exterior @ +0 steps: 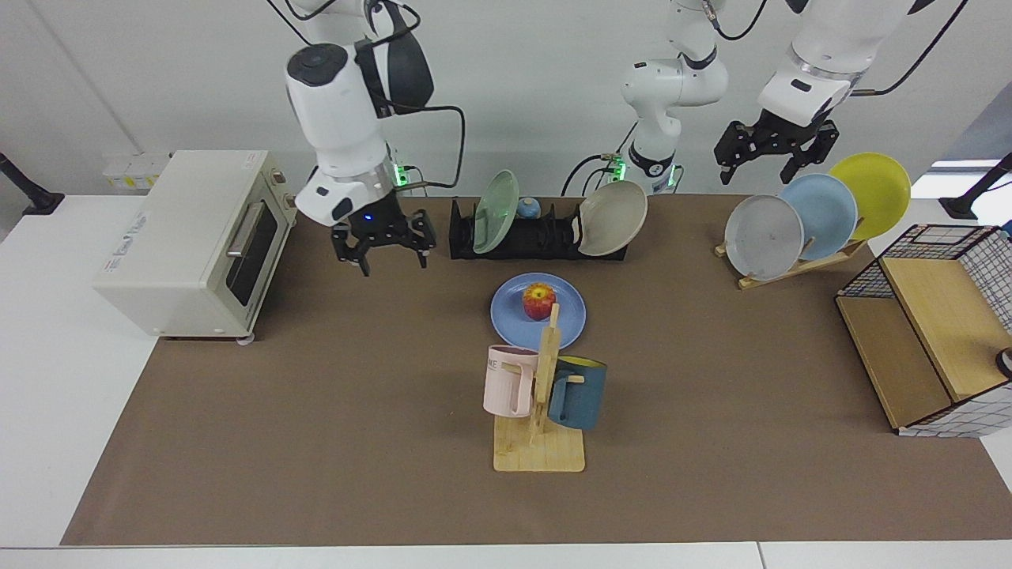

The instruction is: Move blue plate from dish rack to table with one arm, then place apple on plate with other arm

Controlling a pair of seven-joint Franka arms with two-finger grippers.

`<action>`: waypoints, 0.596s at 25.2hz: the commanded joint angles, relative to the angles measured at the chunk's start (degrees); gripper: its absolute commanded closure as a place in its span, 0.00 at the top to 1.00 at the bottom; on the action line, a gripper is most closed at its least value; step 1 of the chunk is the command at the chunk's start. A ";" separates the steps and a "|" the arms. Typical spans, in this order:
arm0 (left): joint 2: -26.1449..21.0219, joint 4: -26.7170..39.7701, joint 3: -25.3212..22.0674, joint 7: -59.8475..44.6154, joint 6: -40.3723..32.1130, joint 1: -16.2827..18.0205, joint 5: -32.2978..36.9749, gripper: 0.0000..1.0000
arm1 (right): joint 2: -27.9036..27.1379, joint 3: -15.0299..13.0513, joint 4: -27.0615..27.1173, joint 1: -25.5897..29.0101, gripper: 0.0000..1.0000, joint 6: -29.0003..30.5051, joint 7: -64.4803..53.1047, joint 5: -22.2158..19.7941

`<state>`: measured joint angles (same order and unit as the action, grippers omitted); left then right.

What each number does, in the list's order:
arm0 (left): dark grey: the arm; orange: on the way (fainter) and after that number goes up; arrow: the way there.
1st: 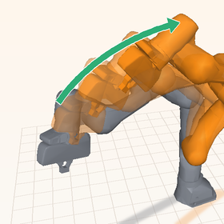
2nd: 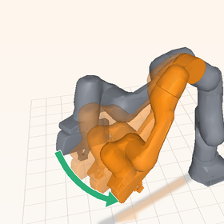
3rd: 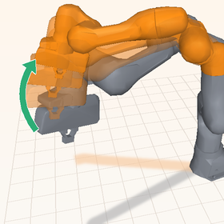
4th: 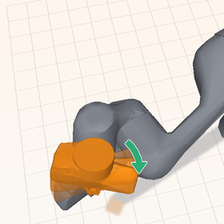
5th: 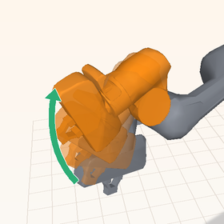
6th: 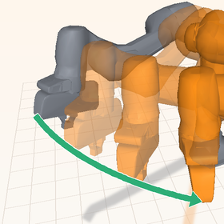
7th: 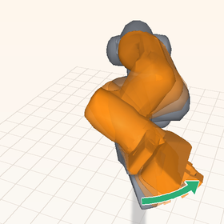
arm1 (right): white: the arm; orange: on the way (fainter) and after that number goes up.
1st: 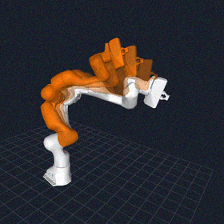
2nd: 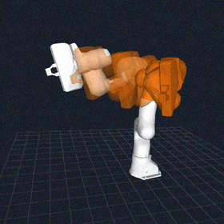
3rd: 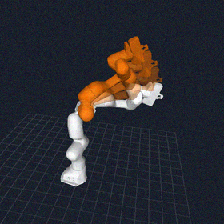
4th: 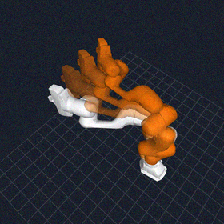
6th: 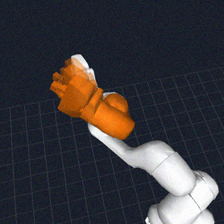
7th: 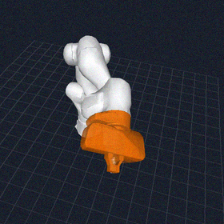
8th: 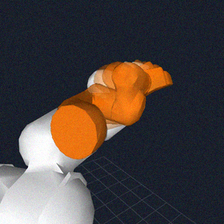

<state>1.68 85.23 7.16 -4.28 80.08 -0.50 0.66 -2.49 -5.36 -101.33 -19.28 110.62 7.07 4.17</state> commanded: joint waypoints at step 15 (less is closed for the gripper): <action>1.31 1.26 0.14 -0.38 -0.45 0.32 0.14 1.00 | 7.94 0.97 -1.94 11.99 1.00 -9.72 -10.85 -3.20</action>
<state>1.68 85.23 7.16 -4.28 80.07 -0.49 0.66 4.11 -5.49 -101.82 -7.86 101.40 -2.40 2.40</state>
